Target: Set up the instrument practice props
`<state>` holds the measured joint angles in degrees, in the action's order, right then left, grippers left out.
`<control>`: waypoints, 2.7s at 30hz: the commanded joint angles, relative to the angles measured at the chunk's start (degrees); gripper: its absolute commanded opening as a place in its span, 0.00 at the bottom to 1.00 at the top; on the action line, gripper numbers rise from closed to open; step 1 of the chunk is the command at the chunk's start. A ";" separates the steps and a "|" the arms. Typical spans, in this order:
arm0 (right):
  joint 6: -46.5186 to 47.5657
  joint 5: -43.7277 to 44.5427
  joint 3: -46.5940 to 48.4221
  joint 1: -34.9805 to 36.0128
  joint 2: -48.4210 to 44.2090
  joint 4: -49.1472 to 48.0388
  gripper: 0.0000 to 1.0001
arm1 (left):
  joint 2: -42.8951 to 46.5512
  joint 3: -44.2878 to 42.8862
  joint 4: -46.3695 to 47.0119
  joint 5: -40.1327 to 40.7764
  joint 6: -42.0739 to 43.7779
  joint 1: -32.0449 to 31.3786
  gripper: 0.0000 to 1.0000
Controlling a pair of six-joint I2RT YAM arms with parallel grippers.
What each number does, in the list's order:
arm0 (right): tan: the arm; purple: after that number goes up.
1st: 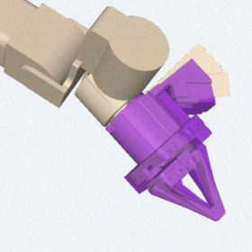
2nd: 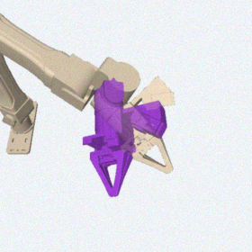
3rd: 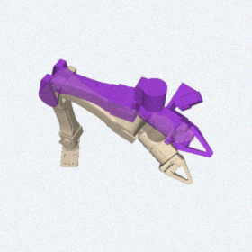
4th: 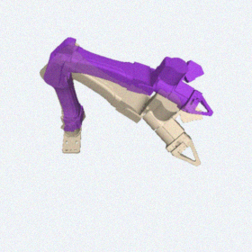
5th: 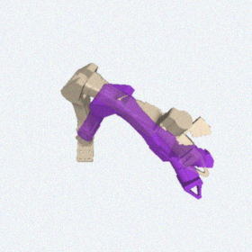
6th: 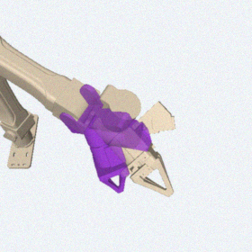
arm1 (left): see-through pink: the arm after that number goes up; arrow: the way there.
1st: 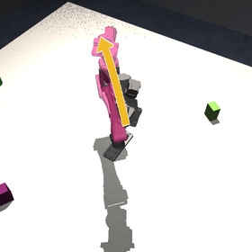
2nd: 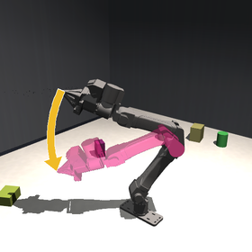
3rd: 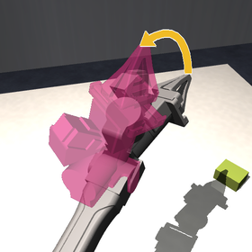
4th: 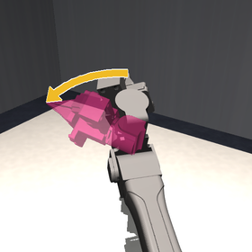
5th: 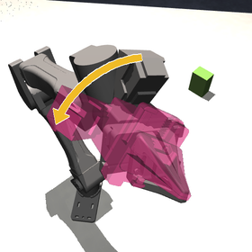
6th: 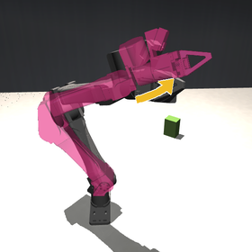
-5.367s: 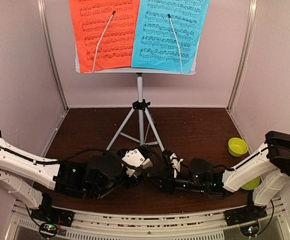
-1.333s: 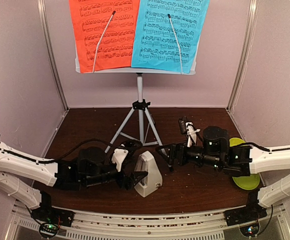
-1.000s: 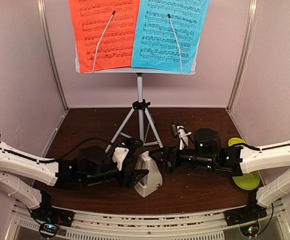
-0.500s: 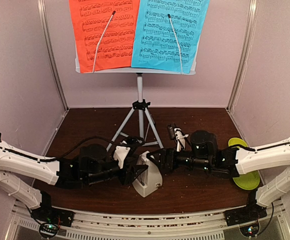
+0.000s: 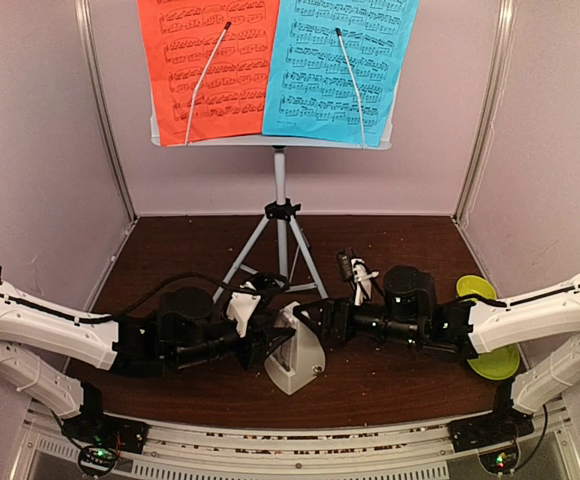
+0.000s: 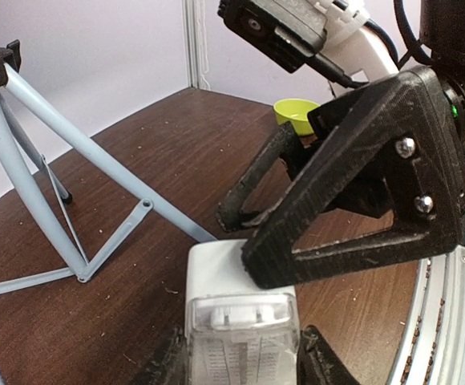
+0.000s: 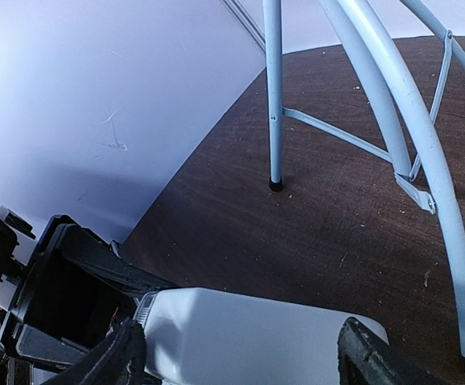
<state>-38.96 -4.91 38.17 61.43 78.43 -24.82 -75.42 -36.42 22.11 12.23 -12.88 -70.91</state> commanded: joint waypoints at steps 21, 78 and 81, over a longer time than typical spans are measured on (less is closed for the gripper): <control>1.23 1.92 -3.22 0.19 6.28 5.05 0.81 | -0.25 0.58 1.81 -0.22 0.49 -0.10 0.23; 3.88 -0.09 -3.97 0.12 2.78 6.90 0.84 | 11.66 -0.56 -41.32 -3.36 -12.92 44.92 0.20; 4.58 0.06 -3.12 0.16 2.06 8.50 0.84 | 6.26 -3.02 -40.47 -3.22 -11.95 45.20 0.20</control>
<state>-37.63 -5.67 35.88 61.17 79.68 -30.35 -64.34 -36.18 -20.32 12.29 -26.83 -26.24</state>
